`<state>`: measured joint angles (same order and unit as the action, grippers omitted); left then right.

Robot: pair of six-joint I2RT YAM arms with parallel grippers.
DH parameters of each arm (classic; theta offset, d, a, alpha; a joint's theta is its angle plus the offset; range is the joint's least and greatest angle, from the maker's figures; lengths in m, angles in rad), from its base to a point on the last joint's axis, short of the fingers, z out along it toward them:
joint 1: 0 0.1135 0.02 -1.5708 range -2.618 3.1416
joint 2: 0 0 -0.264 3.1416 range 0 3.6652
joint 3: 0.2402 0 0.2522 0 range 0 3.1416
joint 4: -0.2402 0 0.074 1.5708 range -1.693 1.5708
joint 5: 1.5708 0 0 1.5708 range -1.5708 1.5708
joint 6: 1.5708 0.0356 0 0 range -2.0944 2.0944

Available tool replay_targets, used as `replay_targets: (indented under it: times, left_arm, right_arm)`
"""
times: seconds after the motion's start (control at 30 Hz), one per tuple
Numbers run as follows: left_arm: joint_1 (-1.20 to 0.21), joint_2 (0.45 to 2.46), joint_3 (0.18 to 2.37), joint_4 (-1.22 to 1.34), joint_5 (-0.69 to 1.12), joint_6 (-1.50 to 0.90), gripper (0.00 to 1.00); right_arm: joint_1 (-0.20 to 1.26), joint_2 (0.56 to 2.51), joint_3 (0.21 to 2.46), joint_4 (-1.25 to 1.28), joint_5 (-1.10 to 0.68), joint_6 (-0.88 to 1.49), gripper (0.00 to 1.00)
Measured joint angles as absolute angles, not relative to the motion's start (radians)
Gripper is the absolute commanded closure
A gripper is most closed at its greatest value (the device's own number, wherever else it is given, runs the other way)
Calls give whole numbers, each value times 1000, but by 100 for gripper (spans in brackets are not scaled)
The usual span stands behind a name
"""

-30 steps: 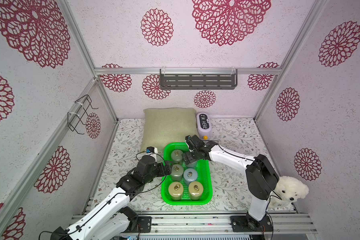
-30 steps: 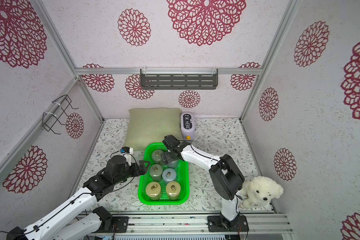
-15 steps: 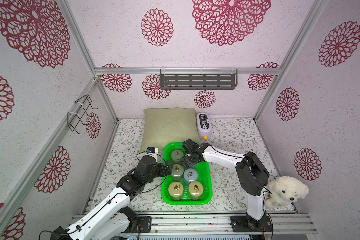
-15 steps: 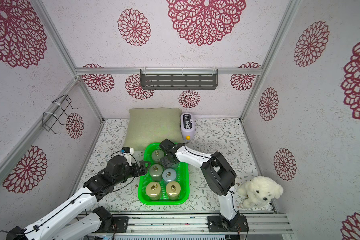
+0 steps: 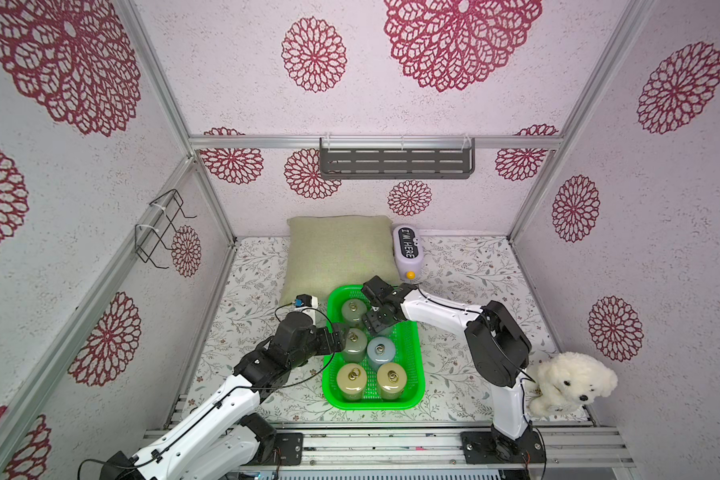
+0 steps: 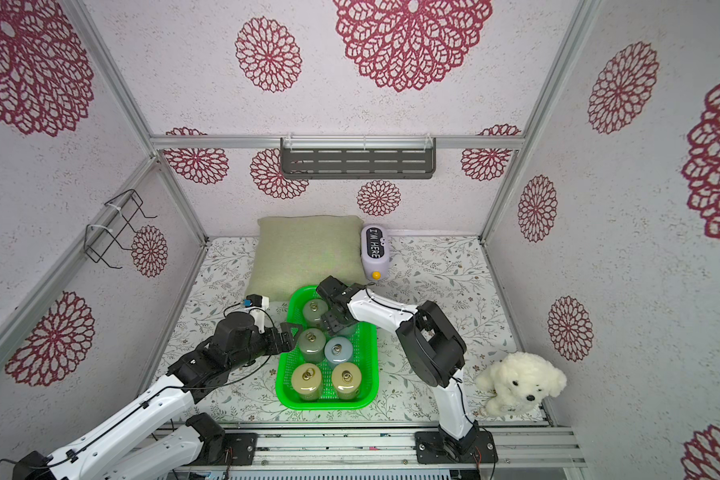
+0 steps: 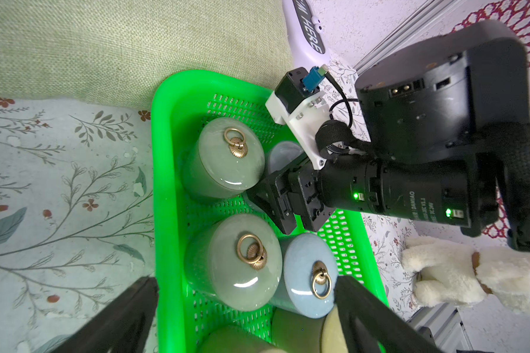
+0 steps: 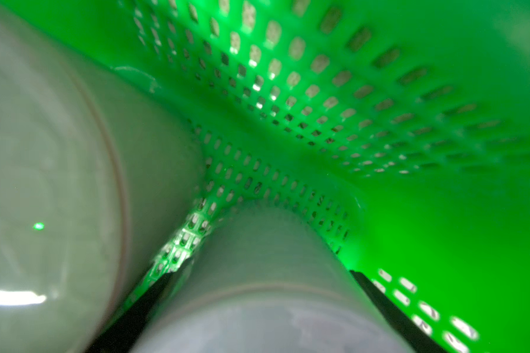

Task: Take the tea canister out of the basket
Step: Pick up the tea canister from the basket, then place the tea canister at the center of the board.

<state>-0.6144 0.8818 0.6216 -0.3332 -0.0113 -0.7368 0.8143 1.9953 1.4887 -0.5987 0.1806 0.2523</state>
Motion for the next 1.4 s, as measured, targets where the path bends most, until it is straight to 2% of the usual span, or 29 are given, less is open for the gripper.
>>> replay_targets:
  times: [0.33,0.97,1.13,1.4]
  left_arm:
    - [-619,881,622,-333,-12,-737,3]
    - [-654,883,643,-334,-10,-736,3]
    - [-680,892,669,-333,-11,-733,3]
    - [-707,907,674,-325,-12,-733,3]
  right_arm:
    - [814,1965,1481,-622,179,255,24]
    - [797,1729,1507,-713,210,255,24]
    - [743,1666,1506,-735,210,255,24]
    - [569,1516,1414,-723,207,256,24]
